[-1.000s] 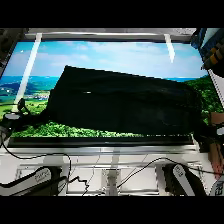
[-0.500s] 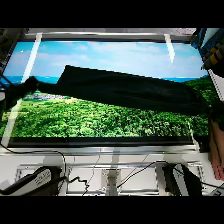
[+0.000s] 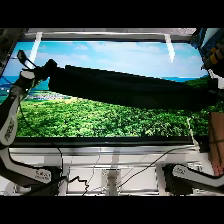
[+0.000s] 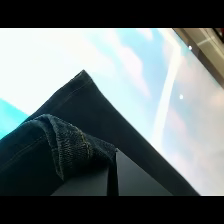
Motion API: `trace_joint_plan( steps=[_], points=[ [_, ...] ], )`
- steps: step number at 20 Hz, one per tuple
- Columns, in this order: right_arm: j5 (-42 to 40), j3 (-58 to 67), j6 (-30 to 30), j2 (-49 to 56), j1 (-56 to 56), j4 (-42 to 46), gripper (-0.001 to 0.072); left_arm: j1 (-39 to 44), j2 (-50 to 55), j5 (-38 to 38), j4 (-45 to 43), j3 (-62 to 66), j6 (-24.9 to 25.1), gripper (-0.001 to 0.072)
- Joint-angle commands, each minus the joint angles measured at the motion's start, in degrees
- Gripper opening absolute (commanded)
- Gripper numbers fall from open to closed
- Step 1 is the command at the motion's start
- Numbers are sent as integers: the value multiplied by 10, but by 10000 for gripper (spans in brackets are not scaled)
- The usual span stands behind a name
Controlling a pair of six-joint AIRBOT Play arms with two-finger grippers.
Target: Fold the clothes and pants, and hang the long-sleeved shirts on hangers.
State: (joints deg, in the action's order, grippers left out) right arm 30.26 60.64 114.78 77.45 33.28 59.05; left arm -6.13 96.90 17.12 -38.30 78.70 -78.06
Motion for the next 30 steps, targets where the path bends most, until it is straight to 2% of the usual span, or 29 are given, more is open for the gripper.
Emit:
trace_joint_plan(
  steps=[1,4,7,11,14,15,16,17,20,22,24,25,26,27,28,30],
  points=[
    [-45,76,83,107,-33,-8,72,19,64,-45,3,60,-38,21],
    [-87,111,119,145,-40,-8,72,19,84,-80,3,79,-79,22],
    [-119,132,122,166,-40,-9,72,26,94,-114,4,88,-81,22],
    [-125,159,122,191,-42,-21,72,37,122,-120,5,125,-81,22],
    [-165,164,115,201,-51,-16,79,41,138,-130,4,137,-81,24],
    [-168,165,105,201,-54,-14,229,41,140,-125,4,137,-81,71],
    [-158,170,57,201,-56,-14,539,41,139,-109,0,138,-81,285],
    [-143,179,-14,201,-57,-14,623,38,134,-84,-13,140,-81,712],
    [-52,227,-172,196,-54,-14,614,15,96,-14,-39,146,-75,708],
    [-3,250,-239,179,-54,-2,614,-7,54,39,-55,146,-50,708],
    [24,259,-249,155,-54,22,614,-39,8,157,-94,145,-51,704],
    [33,259,-249,141,-54,33,614,-56,-8,228,-110,145,-52,673],
    [41,259,-249,130,-54,42,614,-72,-21,292,-124,142,-56,592],
    [52,259,-249,120,-54,48,614,-85,-33,341,-132,130,-57,587],
    [63,259,-249,112,-54,51,614,-92,-45,363,-131,109,-57,586],
    [88,259,-249,104,-54,53,614,-91,-76,339,-130,35,-63,587]
  ],
)
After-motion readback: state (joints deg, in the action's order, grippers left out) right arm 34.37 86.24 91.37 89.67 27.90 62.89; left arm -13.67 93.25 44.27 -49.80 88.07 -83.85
